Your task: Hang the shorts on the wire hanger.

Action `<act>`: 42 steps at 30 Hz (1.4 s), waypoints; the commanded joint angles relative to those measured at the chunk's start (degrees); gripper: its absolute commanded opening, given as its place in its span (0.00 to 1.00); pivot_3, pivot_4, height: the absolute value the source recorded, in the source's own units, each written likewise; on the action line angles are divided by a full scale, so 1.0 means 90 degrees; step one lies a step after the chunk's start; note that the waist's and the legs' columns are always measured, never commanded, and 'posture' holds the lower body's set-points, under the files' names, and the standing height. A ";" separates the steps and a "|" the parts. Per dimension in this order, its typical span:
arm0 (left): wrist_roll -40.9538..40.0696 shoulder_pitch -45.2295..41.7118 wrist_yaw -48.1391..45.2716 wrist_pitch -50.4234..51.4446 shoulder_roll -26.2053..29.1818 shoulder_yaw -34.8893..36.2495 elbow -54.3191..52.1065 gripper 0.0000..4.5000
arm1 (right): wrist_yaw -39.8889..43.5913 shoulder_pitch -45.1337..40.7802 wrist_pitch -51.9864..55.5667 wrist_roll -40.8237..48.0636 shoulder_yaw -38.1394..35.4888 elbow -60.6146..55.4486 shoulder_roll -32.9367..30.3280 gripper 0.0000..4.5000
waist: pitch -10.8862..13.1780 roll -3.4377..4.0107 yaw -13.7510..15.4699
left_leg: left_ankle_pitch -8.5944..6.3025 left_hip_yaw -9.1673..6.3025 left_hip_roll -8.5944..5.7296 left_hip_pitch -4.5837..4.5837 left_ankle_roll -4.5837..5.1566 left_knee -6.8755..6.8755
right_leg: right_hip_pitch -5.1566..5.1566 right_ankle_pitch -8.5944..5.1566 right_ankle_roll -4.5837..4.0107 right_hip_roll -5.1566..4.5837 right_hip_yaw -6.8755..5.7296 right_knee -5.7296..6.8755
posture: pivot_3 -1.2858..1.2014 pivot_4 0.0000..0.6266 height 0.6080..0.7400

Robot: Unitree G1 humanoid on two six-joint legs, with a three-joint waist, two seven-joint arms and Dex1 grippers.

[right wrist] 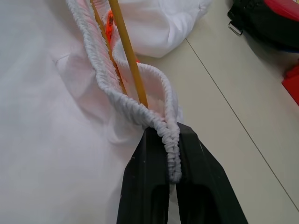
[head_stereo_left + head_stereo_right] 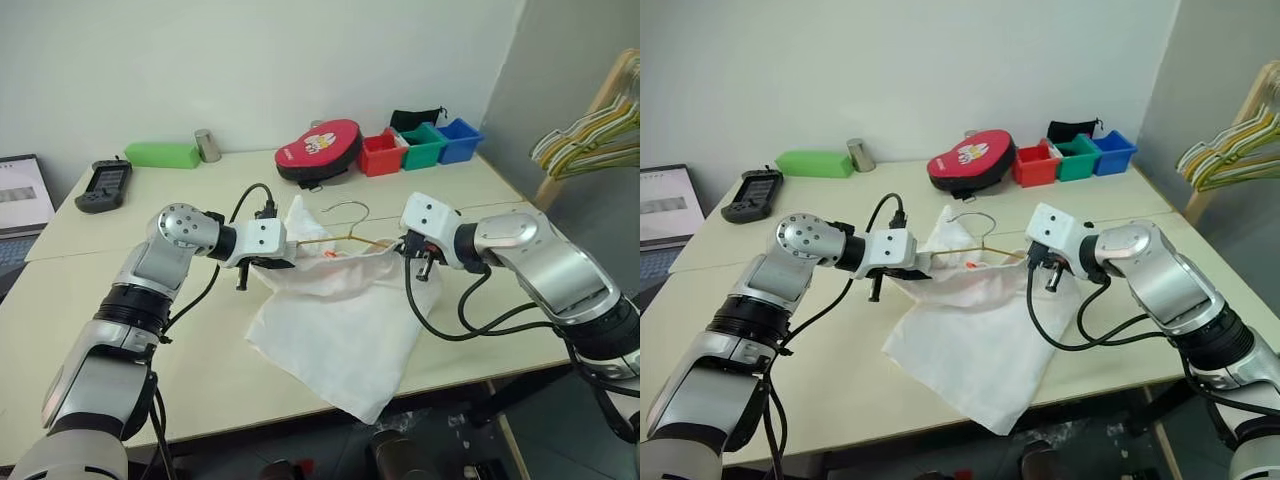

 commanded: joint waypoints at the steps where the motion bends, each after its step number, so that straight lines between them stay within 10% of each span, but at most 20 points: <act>1: 0.0029 -0.0313 0.0112 -0.0202 -0.0090 0.0061 0.0073 0.02 | 0.0349 -0.0189 -0.0260 -0.0015 -0.0060 -0.0177 -0.0003 0.28 | 0.0000 0.0000 -0.0028 | 0.0000 0.0000 0.0000 0.0001 0.0000 0.0000 | 0.0000 0.0000 0.0000 0.0000 0.0000 0.0002 | 0.43 0.06 1.00; 16: 0.0153 -0.0399 0.0123 -0.0422 -0.0264 0.0083 0.0305 0.02 | 0.1231 -0.0392 0.0758 0.0484 -0.0608 -0.0390 -0.0524 1.00 | 0.0004 0.0000 -0.0158 | 0.0000 -0.0007 0.0001 0.0002 0.0000 0.0000 | 0.0000 0.0000 0.0000 -0.0001 -0.0003 0.0007 | 0.42 0.08 1.00; 40: -0.0237 -0.0054 0.0051 0.0019 -0.0198 0.0292 -0.0508 0.02 | 0.0822 -0.0148 -0.0201 -0.0605 0.0651 0.1578 0.0381 1.00 | 0.0005 0.0000 -0.0133 | 0.0000 -0.0003 -0.0003 0.0004 0.0000 0.0001 | -0.0001 0.0002 -0.0002 -0.0003 0.0003 0.0012 | 0.45 0.07 1.00; 42: -0.0243 -0.0016 0.0056 0.0051 -0.0167 0.0290 -0.0572 0.02 | 0.0832 -0.0124 -0.0534 -0.0802 0.0703 0.1814 0.0393 0.88 | 0.0004 -0.0001 -0.0127 | 0.0000 -0.0006 -0.0004 0.0004 0.0000 0.0001 | 0.0000 0.0002 -0.0003 -0.0003 0.0000 0.0014 | 0.45 0.06 1.00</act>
